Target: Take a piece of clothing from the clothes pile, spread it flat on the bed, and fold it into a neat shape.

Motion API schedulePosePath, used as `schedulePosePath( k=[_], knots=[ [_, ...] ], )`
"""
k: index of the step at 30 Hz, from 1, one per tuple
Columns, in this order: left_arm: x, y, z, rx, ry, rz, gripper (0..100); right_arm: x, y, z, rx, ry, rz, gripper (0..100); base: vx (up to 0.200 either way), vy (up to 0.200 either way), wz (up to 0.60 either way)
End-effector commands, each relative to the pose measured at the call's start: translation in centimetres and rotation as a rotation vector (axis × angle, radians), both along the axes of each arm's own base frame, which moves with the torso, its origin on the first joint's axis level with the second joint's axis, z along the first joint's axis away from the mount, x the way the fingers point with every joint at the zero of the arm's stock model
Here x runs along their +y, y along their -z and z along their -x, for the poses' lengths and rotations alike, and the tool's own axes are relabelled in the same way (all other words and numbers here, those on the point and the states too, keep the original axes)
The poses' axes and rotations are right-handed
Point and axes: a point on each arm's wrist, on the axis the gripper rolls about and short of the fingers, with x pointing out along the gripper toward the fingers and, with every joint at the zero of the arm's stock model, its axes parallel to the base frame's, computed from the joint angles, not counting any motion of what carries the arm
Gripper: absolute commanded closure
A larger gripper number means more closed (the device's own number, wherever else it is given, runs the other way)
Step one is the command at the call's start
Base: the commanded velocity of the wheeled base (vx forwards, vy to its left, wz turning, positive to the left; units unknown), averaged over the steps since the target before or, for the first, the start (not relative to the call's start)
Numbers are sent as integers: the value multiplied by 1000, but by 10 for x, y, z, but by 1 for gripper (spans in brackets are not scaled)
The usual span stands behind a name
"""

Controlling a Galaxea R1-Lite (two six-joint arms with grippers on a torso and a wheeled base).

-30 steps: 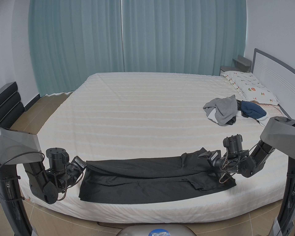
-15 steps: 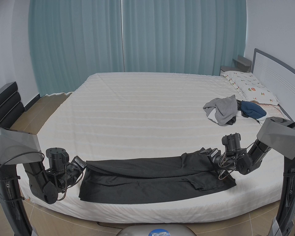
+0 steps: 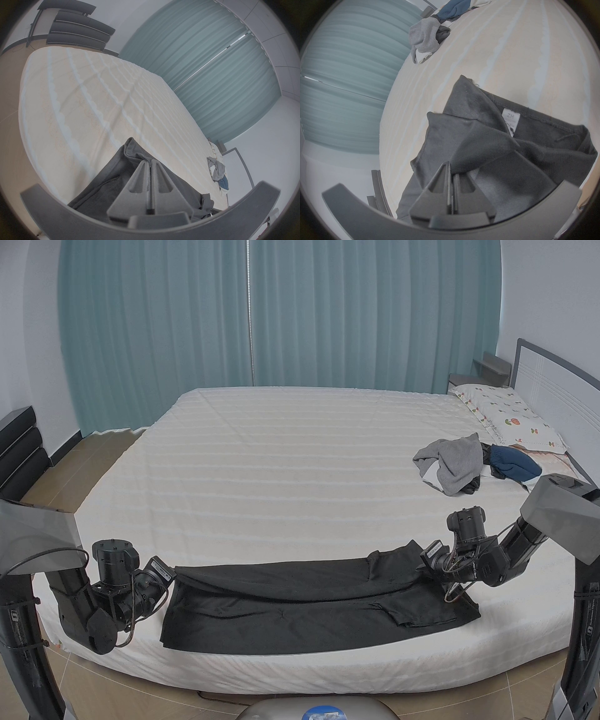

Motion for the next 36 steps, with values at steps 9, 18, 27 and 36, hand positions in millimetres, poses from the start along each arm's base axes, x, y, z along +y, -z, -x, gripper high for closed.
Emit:
schedulePosePath(
  k=[9, 18, 27, 36],
  knots=[
    [8, -30, -60, -123, -22, -27, 100, -8, -43, -59, -173, 58, 11, 100, 0, 0, 0],
    [13, -25, -87, -113, -44, -29, 100, -3, -37, -85, -239, 25, 42, 100, 0, 0, 0],
    [20, -27, -90, -130, -67, -29, 100, -5, -42, -93, -315, 25, 47, 100, 0, 0, 0],
    [20, -25, -89, -127, -60, -29, 100, -11, -51, -90, -353, 22, 67, 100, 0, 0, 0]
  ],
)
